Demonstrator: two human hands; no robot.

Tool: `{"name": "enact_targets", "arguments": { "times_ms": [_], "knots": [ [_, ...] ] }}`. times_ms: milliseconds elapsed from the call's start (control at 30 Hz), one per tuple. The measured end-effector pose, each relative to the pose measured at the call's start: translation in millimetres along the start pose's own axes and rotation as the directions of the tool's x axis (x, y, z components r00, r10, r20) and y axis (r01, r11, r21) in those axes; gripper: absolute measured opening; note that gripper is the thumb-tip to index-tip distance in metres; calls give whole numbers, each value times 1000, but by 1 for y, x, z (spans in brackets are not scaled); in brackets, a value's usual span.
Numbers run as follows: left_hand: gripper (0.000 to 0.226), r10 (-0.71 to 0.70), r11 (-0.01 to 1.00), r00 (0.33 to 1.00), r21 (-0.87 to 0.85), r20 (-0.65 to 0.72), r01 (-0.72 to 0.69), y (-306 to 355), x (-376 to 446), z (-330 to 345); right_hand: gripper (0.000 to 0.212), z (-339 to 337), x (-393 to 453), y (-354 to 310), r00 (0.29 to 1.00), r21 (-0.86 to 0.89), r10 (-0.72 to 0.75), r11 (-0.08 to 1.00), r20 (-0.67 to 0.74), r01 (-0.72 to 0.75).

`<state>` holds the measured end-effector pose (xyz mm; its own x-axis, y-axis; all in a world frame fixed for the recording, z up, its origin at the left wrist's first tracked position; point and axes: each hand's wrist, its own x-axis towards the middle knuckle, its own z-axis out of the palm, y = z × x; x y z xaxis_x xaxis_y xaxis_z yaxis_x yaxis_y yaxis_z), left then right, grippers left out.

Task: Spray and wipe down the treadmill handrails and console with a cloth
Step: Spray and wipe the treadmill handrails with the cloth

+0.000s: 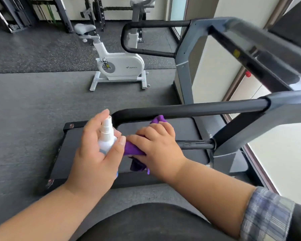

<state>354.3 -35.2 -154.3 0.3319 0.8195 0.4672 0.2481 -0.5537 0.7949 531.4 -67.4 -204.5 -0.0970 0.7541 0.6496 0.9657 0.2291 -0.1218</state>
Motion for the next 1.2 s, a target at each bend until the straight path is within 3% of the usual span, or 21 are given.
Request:
{"name": "enact_targets", "arguments": {
  "times_ms": [133, 233, 400, 567, 767, 967, 1200],
  "knots": [
    [56, 63, 997, 998, -34, 5, -63, 23, 21, 31, 39, -47, -16, 38, 995, -11, 69, 998, -68, -70],
    [59, 53, 998, 998, 34, 42, -55, 35, 40, 55, 39, -78, -34, 61, 984, 2, 110, 994, -137, -110],
    [49, -26, 963, 976, 267, 215, -33, 59, 72, 104, 38, -107, -72, 90, 961, 115, 230, 970, -152, -214],
    [52, -4, 934, 920, 330, 393, -136, 91, 83, 165, 39, -129, -91, 131, 911, 211, 349, 929, -221, -305],
    [53, -9, 866, 862, 435, 507, -247, 115, 97, 236, 41, -147, -120, 164, 903, 346, 367, 896, -224, -278],
    [51, -4, 691, 815, 591, 579, -416, 133, 113, 277, 43, -151, -144, 191, 940, 412, 306, 884, -152, -222],
    [43, -43, 650, 814, 635, 580, -418, 139, 112, 287, 42, -159, -145, 209, 923, 471, 348, 850, -166, -236]
  ]
}}
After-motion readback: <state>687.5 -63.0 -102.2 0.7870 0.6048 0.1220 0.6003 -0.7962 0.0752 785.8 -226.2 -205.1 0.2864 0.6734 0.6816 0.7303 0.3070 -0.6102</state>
